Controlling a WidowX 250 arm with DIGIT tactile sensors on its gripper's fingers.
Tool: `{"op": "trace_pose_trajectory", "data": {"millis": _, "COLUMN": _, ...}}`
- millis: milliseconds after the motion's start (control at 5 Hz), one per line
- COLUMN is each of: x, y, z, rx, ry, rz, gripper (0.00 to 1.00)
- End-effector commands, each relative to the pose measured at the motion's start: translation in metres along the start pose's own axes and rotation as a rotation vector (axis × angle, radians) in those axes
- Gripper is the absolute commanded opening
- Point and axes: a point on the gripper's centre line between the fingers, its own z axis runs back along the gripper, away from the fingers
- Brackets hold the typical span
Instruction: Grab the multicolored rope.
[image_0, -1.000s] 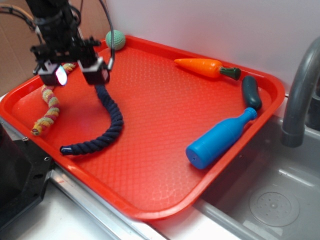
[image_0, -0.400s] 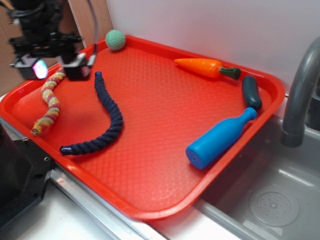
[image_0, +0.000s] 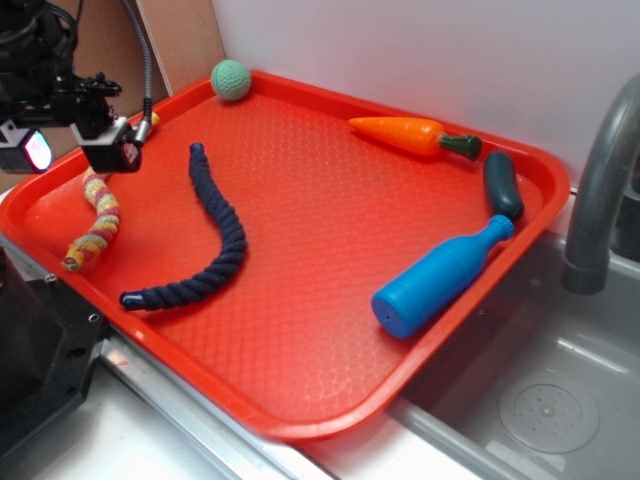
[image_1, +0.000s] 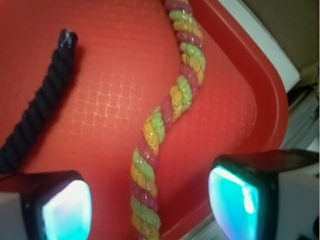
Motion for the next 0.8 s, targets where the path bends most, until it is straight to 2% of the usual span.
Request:
{"op": "trace_pose_trajectory", "data": {"millis": 0, "x": 0.009, "y": 0.017, "z": -0.036, "rx": 0.025, "ry": 0.018, "rz": -0.005, "gripper": 1.0}}
{"op": "trace_pose_trajectory", "data": {"millis": 200, "x": -0.012, "y": 0.033, "z": -0.053, "rx": 0.008, "ry": 0.065, "rz": -0.028, "gripper": 1.0}}
{"op": "trace_pose_trajectory", "data": {"millis": 400, "x": -0.022, "y": 0.031, "z": -0.065, "rx": 0.019, "ry": 0.092, "rz": -0.056, "gripper": 1.0}}
{"op": "trace_pose_trajectory", "data": {"millis": 600, "x": -0.031, "y": 0.026, "z": -0.071, "rx": 0.01, "ry": 0.079, "rz": -0.092, "gripper": 1.0}}
